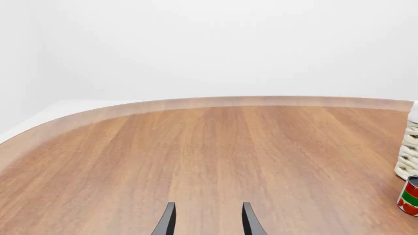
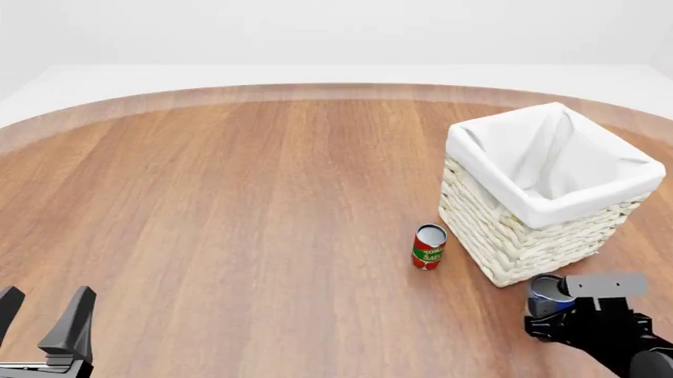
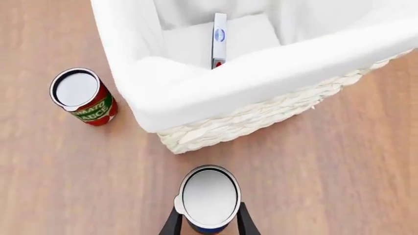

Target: Pick up the alphabet soup and the cream cheese box, and put them in the basket.

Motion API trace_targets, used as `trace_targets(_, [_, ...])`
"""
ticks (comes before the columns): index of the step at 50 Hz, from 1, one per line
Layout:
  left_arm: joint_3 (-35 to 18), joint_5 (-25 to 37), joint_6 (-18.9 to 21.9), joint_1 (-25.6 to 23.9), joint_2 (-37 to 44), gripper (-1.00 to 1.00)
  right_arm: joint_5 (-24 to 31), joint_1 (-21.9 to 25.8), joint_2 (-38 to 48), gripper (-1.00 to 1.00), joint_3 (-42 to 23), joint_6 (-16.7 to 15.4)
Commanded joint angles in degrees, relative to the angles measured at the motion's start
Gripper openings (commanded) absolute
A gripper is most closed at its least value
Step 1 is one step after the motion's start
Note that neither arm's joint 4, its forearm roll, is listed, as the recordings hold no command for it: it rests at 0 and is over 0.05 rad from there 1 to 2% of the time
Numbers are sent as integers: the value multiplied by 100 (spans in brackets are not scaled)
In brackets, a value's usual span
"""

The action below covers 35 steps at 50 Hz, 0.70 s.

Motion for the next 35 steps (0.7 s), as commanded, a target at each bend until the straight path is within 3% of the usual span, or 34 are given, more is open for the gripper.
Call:
trace_targets(1, [0,0,0,0,0,100,325,7,-372,-100,-73,86])
trace_targets(2, [0,0,0,0,0,100,167,9,-301,-100,-1,94])
trace_targets(3, [0,0,0,0,0,100,481,4,-502,-100,-125,84])
trace_targets(6, [0,0,0,0,0,100,622,15,-646,-100,-137,89])
trace_targets(8, [0,0,0,0,0,100,370,12,-513,-100,-31,97])
trace_targets(9, [0,0,0,0,0,100,750,30,-778,-100,-165,110])
trace_targets(13, [0,0,0,0,0,100,518,33,-684,-100,-43,106])
trace_targets(17, [0,0,0,0,0,100,910,43,-973,-100,-170,93])
trace_targets(22, [0,0,0,0,0,100,953,48,-1106,-100,-103,79])
trace_targets(35, [0,0,0,0,0,100,1725,17,-1842,-100,-253,14])
